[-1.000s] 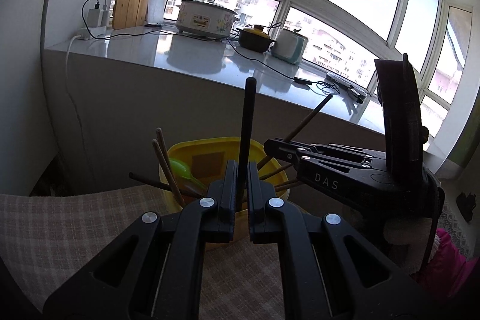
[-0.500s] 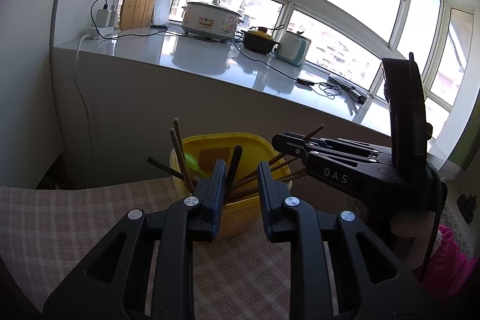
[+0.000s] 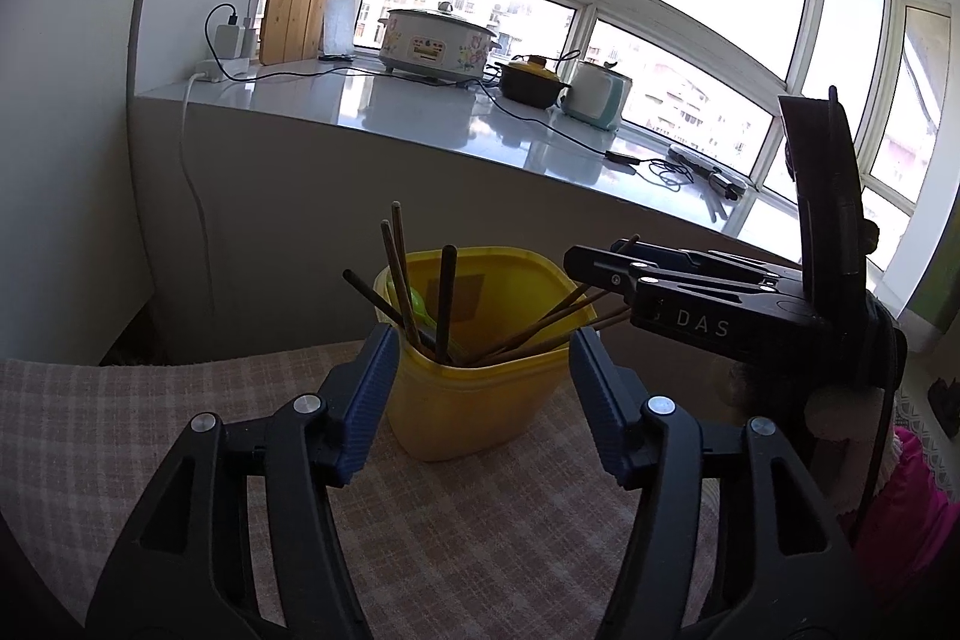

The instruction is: Organize utensils

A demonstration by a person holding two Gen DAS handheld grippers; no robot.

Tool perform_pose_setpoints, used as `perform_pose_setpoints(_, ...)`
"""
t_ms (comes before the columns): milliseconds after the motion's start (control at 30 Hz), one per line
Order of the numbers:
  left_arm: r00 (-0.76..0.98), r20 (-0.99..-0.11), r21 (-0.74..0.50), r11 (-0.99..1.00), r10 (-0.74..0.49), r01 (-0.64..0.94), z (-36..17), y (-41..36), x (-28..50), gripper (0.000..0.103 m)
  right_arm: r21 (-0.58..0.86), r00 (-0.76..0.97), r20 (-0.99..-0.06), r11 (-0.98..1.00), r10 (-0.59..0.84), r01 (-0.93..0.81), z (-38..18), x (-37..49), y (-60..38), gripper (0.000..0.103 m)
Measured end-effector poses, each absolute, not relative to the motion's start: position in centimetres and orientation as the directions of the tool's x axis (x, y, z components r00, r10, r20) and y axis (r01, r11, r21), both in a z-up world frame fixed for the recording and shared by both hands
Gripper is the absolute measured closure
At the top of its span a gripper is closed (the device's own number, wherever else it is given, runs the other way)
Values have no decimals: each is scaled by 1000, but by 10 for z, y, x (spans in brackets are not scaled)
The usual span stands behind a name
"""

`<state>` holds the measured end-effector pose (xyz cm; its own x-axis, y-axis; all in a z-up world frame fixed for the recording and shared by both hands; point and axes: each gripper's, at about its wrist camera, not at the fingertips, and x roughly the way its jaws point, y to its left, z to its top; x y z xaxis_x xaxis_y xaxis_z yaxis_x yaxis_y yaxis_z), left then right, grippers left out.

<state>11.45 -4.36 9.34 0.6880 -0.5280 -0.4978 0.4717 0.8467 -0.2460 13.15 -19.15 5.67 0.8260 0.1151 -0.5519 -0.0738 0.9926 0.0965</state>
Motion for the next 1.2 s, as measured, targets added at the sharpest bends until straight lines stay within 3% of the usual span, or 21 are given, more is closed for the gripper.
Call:
perform_pose_setpoints(67,693,-503,-237,854,-516,464,91,-42,112,28,98,828,-549,993,114,-71,56,129,-192,56)
perform_pose_setpoints(133,702,-503,-229,861,-504,454,90,-40,109,24,101,832,-544,993,109,-64,56,127,-193,43)
perform_pose_setpoints(433,745,-495,-174,892,-446,418,91,-32,93,2,92,861,-505,995,67,-24,60,104,-195,23)
perform_pose_setpoints(867,780,-503,-134,925,-372,355,89,-16,71,1,71,892,-451,997,15,19,57,68,-190,21)
perform_pose_setpoints(1200,816,-508,-30,953,-276,303,83,-17,53,0,134,904,-427,989,4,59,48,42,-201,20)
